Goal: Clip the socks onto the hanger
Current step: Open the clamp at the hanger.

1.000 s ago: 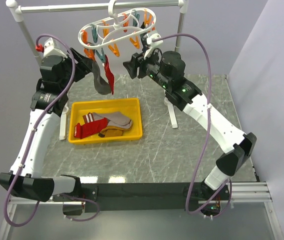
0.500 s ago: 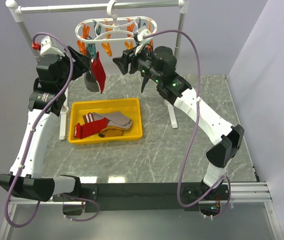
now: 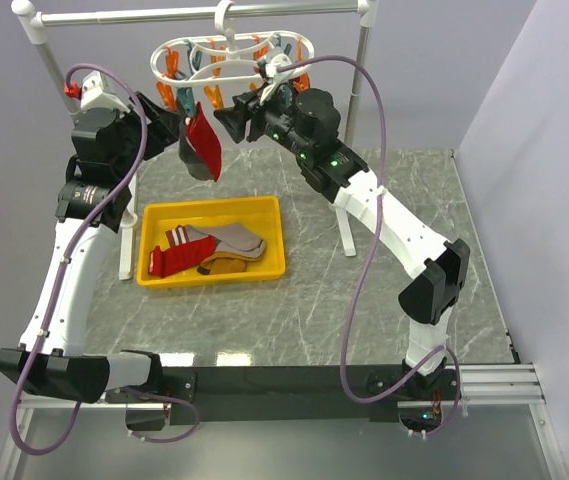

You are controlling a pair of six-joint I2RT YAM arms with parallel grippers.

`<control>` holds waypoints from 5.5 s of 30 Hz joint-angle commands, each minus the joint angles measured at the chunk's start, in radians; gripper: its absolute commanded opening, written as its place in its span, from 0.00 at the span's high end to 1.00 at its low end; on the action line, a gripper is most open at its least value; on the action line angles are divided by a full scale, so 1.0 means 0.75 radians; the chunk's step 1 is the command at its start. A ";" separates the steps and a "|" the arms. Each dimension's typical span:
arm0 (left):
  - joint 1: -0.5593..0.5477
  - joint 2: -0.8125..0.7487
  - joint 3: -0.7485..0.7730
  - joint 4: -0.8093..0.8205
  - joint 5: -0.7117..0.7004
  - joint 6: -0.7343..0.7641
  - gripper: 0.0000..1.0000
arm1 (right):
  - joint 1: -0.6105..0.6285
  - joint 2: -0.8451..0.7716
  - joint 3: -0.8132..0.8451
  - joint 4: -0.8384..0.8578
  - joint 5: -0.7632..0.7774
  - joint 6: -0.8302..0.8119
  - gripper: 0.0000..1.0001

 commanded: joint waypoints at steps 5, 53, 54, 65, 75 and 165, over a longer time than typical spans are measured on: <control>0.009 -0.033 0.062 0.052 0.046 0.043 0.31 | 0.027 0.036 0.093 0.044 0.085 -0.054 0.40; -0.273 -0.012 0.091 0.306 0.064 -0.096 0.37 | 0.062 0.041 0.147 -0.038 0.087 0.032 0.85; -0.273 0.008 0.097 0.310 0.064 -0.098 0.37 | 0.064 0.041 0.144 -0.036 0.085 0.032 0.85; -0.273 0.063 0.130 0.298 -0.044 -0.083 0.37 | 0.060 0.016 0.114 -0.003 -0.003 0.043 0.85; -0.273 0.139 0.181 0.330 0.005 -0.040 0.37 | 0.027 -0.025 0.061 0.018 -0.183 0.090 0.87; -0.287 0.074 -0.077 0.791 -0.044 0.117 0.82 | 0.166 -0.279 -0.868 -0.114 -0.068 0.018 0.33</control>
